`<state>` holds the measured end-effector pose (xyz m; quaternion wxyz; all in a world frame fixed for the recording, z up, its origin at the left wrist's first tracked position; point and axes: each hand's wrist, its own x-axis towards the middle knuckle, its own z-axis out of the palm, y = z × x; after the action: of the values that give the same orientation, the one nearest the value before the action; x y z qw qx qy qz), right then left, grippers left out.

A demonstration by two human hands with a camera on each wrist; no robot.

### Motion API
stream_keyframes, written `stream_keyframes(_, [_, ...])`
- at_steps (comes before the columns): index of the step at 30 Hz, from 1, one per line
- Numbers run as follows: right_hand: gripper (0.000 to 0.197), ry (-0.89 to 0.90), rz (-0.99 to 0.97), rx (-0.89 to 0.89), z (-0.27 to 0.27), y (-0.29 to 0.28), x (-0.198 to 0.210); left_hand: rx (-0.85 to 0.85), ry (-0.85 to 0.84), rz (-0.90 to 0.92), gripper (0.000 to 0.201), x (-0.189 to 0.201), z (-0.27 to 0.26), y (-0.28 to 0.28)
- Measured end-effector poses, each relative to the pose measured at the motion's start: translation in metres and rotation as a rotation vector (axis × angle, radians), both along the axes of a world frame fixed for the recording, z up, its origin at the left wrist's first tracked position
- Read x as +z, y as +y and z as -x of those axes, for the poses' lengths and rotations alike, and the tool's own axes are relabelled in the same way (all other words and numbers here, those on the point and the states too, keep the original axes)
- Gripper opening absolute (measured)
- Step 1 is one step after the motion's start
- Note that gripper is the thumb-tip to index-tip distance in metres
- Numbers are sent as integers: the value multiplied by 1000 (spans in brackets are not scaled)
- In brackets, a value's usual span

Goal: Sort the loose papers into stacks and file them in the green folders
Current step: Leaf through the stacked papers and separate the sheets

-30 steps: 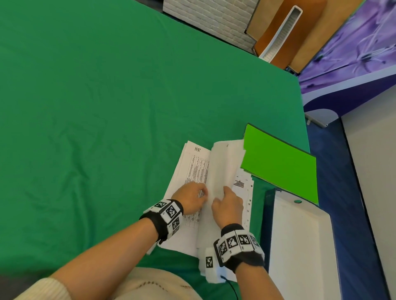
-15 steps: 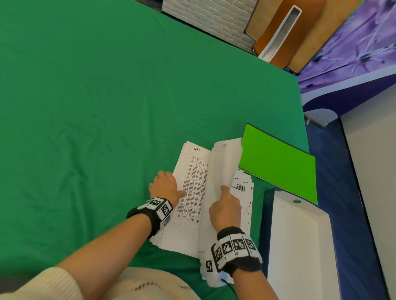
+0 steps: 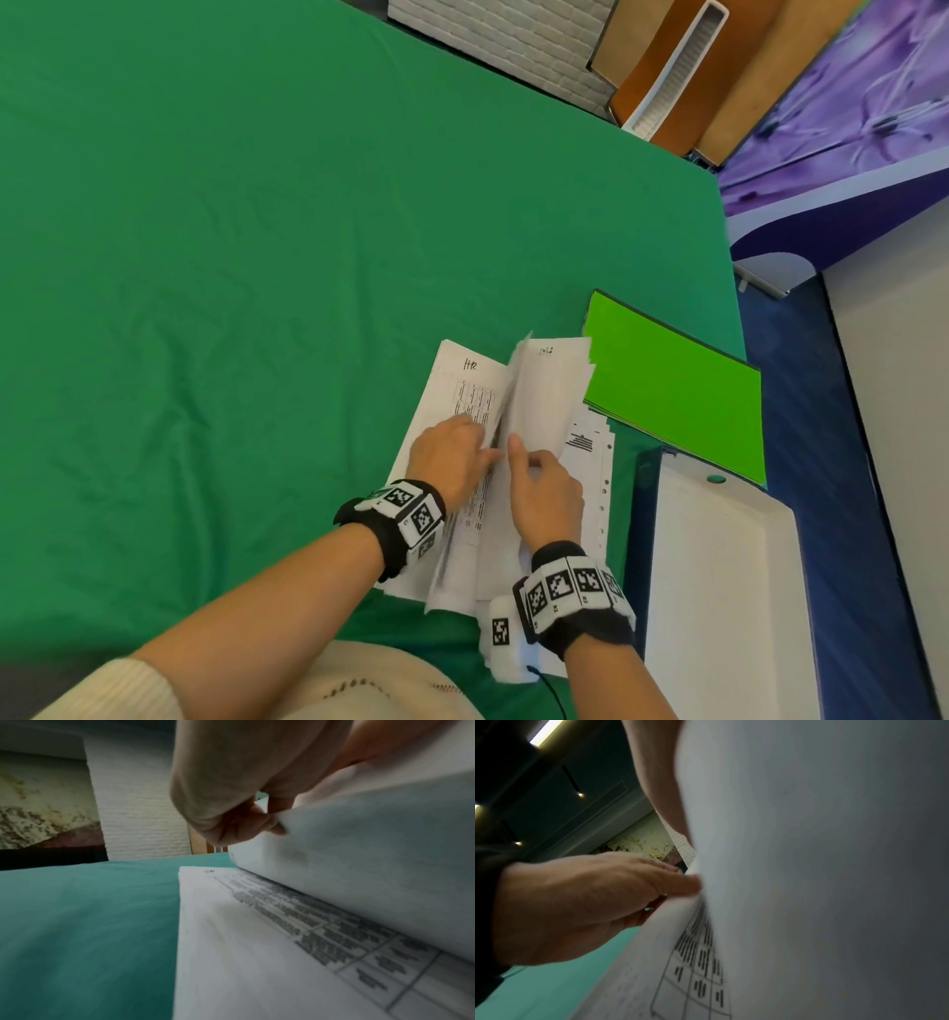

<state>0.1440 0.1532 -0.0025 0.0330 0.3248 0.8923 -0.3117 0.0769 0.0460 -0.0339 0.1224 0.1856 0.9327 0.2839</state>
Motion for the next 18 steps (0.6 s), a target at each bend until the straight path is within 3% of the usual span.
stream_keyframes(4, [59,-13,62,-58,5,4,-3,-115,-34,-37,38,7,2,10])
stream_keyframes(10, [57,9,57,-112,10,17,-2,-237,-212,-71,44,9,11,13])
stream_keyframes(15, [39,-42,39,-128,16,20,-4,-261,-234,-180,52,4,16,4])
stream_keyframes(18, [24,-63,-15,-112,15,24,-5,-174,-276,-255,56,6,20,-7])
